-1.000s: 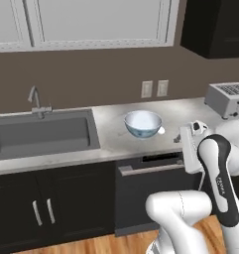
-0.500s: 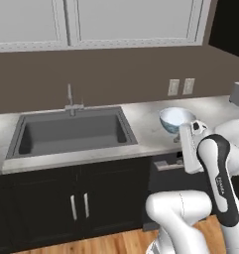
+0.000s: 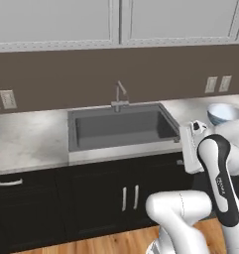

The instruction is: Gather the eggs and milk located in the vicinity of the sink area and place them right next to the bowl.

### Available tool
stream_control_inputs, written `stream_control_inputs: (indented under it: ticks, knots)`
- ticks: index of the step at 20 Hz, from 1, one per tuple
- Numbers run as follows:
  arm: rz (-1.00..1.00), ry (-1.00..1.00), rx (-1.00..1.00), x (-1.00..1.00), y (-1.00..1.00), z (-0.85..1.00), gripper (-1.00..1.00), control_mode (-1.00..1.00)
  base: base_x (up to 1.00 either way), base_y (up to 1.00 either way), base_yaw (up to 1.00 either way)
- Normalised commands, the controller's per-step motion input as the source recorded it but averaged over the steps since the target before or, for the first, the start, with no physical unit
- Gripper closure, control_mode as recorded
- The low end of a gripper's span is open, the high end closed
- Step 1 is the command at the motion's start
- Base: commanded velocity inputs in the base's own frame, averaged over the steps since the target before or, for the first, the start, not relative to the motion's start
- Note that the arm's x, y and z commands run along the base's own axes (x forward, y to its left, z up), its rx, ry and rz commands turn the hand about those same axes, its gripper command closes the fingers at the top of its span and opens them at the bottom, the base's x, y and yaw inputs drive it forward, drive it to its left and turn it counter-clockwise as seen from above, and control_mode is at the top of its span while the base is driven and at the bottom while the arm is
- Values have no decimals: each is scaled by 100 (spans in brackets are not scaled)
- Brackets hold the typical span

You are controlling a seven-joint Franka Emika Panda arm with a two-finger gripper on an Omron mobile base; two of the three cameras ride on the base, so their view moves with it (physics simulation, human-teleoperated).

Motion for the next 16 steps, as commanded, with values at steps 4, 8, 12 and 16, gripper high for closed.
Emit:
stream_control_inputs:
  ticks: [4, 8, 12, 16]
  knots:
    - [0, 0, 0, 0, 0, 0, -100, 100, 0, 100, 0]
    - [0, 0, 0, 0, 0, 0, -100, 100, 0, 100, 0]
    - [0, 0, 0, 0, 0, 0, -100, 100, 0, 100, 0]
    - [0, 0, 0, 0, 0, 0, -100, 100, 0, 93, 0]
